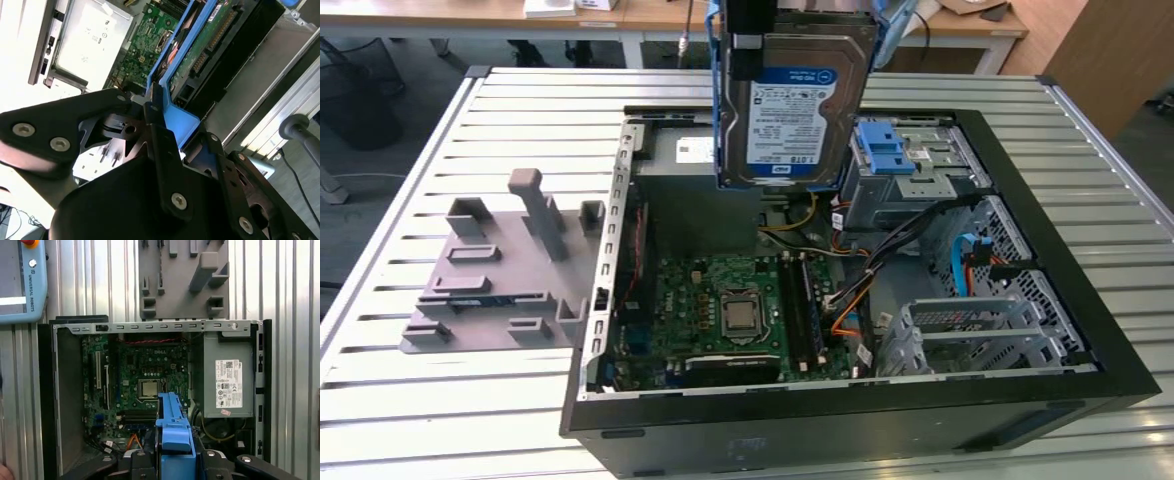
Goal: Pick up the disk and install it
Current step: 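Insert the disk into the insertion slot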
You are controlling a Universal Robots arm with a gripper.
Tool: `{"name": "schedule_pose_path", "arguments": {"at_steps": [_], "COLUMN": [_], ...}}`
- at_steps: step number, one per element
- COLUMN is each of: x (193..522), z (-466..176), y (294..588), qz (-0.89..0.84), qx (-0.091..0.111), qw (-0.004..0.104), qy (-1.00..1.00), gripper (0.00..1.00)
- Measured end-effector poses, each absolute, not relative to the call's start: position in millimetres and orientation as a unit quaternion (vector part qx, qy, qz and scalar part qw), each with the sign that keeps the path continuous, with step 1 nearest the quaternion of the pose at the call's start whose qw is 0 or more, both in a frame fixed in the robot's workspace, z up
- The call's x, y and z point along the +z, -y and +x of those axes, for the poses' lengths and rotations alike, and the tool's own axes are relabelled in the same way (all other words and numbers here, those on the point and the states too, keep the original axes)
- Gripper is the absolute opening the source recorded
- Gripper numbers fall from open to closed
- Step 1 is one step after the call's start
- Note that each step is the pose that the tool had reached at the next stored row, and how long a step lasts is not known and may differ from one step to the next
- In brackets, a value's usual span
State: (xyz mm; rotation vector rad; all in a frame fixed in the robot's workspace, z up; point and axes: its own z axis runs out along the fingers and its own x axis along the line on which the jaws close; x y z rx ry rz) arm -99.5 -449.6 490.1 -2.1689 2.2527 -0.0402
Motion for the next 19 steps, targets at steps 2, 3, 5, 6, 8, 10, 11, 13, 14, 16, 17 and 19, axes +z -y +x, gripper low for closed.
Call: {"name": "schedule_pose_path", "arguments": {"at_steps": [2, 3, 5, 6, 8, 10, 11, 13, 14, 16, 17, 19], "x": [490, 490, 490, 490, 489, 489, 489, 489, 489, 488, 488, 488], "z": [-98, -98, -98, -98, -98, -98, -98, -98, -98, -97, -94, -88], "y": [450, 450, 453, 456, 462, 468, 471, 477, 479, 483, 484, 486], "qz": [-0.694, -0.693, -0.693, -0.693, -0.693, -0.693, -0.693, -0.693, -0.693, -0.693, -0.693, -0.694], "qx": [-0.013, -0.014, -0.014, -0.014, -0.014, -0.014, -0.014, -0.014, -0.014, -0.014, -0.014, -0.014], "qw": [0.007, 0.006, 0.006, 0.006, 0.006, 0.006, 0.006, 0.006, 0.006, 0.006, 0.006, 0.006], "qy": [-0.72, -0.72, -0.72, -0.72, -0.72, -0.72, -0.72, -0.72, -0.72, -0.72, -0.72, -0.72], "gripper": [0.36, 0.36, 0.36, 0.36, 0.36, 0.36, 0.36, 0.36, 0.36, 0.36, 0.36, 0.36]}}
